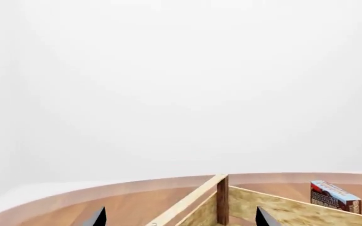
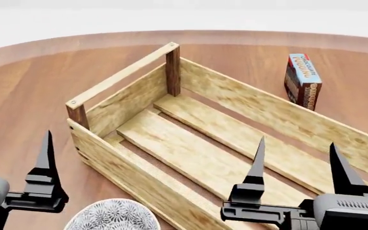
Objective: Pick up the salad dressing and put it in the tray.
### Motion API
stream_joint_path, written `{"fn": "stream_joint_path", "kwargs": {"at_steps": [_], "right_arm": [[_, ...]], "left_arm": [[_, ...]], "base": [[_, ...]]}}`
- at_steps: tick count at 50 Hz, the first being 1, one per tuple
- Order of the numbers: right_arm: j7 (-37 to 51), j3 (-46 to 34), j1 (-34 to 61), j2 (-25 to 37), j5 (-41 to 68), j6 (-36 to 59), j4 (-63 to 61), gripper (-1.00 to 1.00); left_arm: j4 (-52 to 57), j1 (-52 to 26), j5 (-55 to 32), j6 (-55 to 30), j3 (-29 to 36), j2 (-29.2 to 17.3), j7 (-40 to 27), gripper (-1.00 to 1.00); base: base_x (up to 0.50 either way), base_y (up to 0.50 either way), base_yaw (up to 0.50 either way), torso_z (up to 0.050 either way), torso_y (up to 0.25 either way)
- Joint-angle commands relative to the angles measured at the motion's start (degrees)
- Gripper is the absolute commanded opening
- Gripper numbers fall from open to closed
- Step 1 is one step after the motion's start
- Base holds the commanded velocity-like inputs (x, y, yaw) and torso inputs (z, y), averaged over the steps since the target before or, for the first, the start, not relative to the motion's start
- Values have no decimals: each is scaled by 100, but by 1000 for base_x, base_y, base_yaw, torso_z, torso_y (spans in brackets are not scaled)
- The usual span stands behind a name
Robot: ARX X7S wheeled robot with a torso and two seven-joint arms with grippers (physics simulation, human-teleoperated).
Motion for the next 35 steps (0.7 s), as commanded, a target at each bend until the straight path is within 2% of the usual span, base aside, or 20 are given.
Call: {"fn": "stream_joint_path", "kwargs": {"at_steps": [1,35], "right_arm": [[-85,31,-149,0,4,-472,62,100],[53,-68,-145,160,130,-537,72,100]], "left_arm": [[5,9,-32,28,-26,-46,-48,100],[28,-26,-142,15,19,-144,-158,100]], "base": [[0,0,500,0,0],[0,0,500,0,0]]}}
